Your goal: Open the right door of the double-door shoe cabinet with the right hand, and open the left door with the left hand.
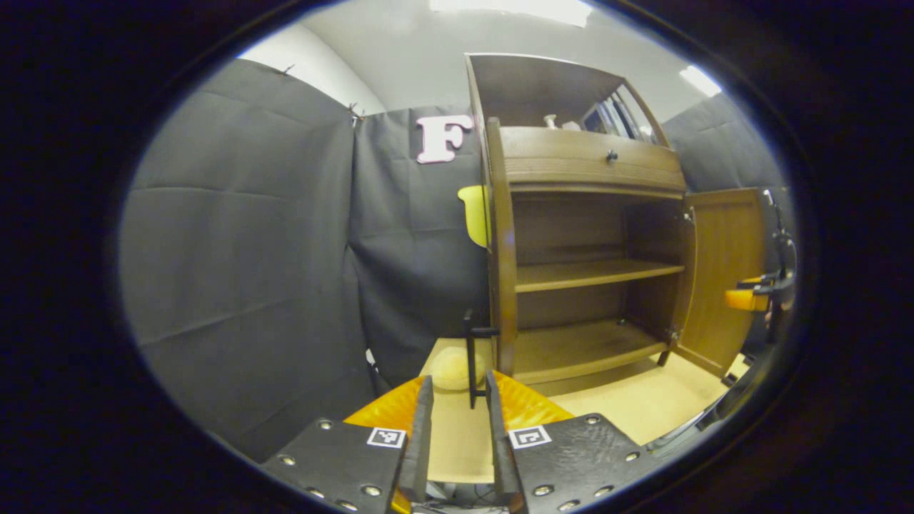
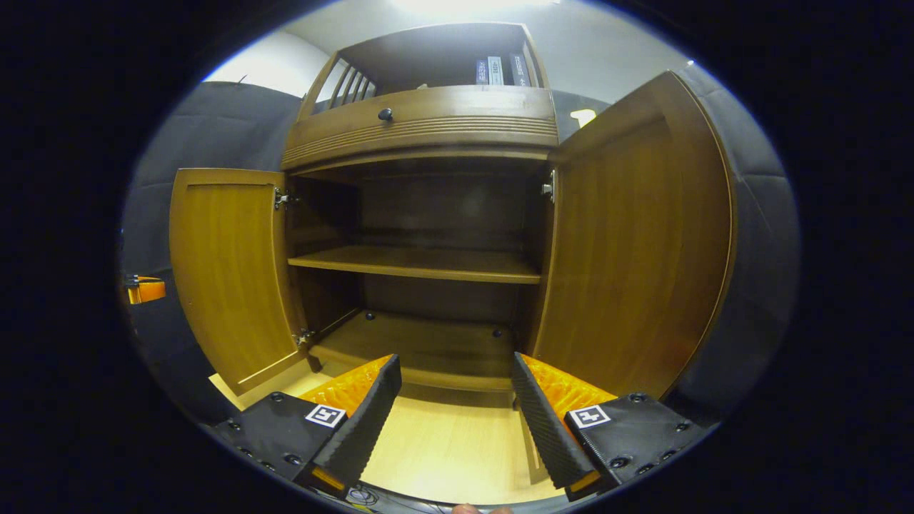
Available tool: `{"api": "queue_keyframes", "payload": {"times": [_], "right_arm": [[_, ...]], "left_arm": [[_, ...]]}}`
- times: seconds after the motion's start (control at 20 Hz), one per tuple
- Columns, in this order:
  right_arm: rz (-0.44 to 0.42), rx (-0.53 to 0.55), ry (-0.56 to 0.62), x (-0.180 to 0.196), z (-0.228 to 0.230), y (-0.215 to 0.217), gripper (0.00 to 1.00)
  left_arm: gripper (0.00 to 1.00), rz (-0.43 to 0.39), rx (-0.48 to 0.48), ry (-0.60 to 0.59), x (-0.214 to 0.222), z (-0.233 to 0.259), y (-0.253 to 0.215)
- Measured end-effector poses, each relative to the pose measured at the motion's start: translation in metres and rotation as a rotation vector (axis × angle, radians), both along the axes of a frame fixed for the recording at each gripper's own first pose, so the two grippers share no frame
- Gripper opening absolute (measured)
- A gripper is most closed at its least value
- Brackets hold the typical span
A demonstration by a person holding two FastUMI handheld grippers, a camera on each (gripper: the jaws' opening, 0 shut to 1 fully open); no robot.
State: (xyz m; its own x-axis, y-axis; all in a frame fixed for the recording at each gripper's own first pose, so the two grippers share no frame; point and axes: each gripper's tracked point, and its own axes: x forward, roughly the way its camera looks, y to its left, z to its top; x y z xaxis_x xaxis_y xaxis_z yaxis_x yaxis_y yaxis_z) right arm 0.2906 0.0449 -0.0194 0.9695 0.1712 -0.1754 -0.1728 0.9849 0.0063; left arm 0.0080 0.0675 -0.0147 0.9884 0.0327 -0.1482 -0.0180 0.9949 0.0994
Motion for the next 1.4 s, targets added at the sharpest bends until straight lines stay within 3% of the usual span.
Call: {"api": "queue_keyframes", "payload": {"times": [0.15, 0.45, 0.75, 0.95, 1.0, 1.15, 1.4], "right_arm": [[0.042, 0.009, 0.021, -0.009, -0.002, 0.004, 0.97], [0.094, 0.056, 0.044, -0.025, 0.010, -0.001, 0.97], [0.115, 0.143, 0.062, -0.050, 0.033, -0.019, 0.92], [0.064, 0.149, 0.020, -0.054, 0.039, -0.026, 0.92], [0.058, 0.158, 0.022, -0.055, 0.038, -0.025, 0.99], [0.014, 0.154, 0.016, -0.057, 0.038, -0.023, 0.92], [-0.056, 0.147, -0.029, -0.052, 0.043, -0.010, 0.92]], "left_arm": [[1.00, 0.089, -0.026, -0.072, -0.025, 0.031, -0.019], [1.00, 0.128, -0.063, -0.154, -0.039, 0.075, -0.099], [1.00, 0.130, -0.093, -0.182, -0.015, 0.091, -0.159], [1.00, 0.109, -0.075, -0.147, 0.007, 0.077, -0.181], [0.98, 0.084, -0.055, -0.135, 0.014, 0.071, -0.187], [1.00, 0.039, -0.028, -0.106, 0.034, 0.059, -0.200], [1.00, 0.050, -0.064, -0.126, 0.037, 0.051, -0.190]]}}
